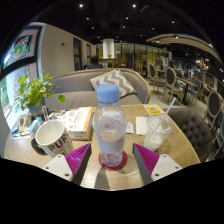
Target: Pour water
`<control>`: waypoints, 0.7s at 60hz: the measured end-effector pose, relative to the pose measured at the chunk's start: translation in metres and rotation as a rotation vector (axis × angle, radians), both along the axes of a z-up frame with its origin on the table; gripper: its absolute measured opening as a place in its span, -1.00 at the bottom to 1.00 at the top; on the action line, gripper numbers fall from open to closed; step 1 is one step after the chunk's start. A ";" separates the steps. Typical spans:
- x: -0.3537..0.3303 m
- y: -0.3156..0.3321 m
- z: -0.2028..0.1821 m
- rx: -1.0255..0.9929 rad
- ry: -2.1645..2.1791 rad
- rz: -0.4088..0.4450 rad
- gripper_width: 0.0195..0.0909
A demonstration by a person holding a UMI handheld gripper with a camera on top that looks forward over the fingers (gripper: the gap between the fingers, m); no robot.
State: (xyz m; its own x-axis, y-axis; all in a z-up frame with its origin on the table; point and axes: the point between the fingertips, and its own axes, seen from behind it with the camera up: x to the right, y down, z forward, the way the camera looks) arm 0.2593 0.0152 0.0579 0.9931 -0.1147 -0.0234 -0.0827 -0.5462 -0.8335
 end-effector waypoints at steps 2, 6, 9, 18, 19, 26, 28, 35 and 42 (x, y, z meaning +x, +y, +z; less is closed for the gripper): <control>-0.001 -0.011 0.005 -0.014 -0.002 -0.009 0.85; -0.007 -0.037 0.016 -0.045 -0.001 -0.021 0.85; -0.013 -0.060 0.026 -0.073 -0.003 -0.029 0.84; -0.036 -0.135 0.069 -0.118 -0.013 -0.052 0.84; -0.039 -0.143 0.073 -0.123 -0.015 -0.053 0.84; -0.054 -0.191 0.098 -0.138 -0.023 -0.062 0.85; -0.057 -0.201 0.104 -0.134 -0.021 -0.069 0.85; -0.066 -0.228 0.117 -0.126 -0.025 -0.076 0.86; -0.066 -0.241 0.128 -0.112 -0.058 -0.068 0.85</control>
State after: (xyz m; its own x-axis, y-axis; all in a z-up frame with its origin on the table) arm 0.1931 -0.2259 0.1861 0.9823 -0.1803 0.0511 -0.0757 -0.6313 -0.7719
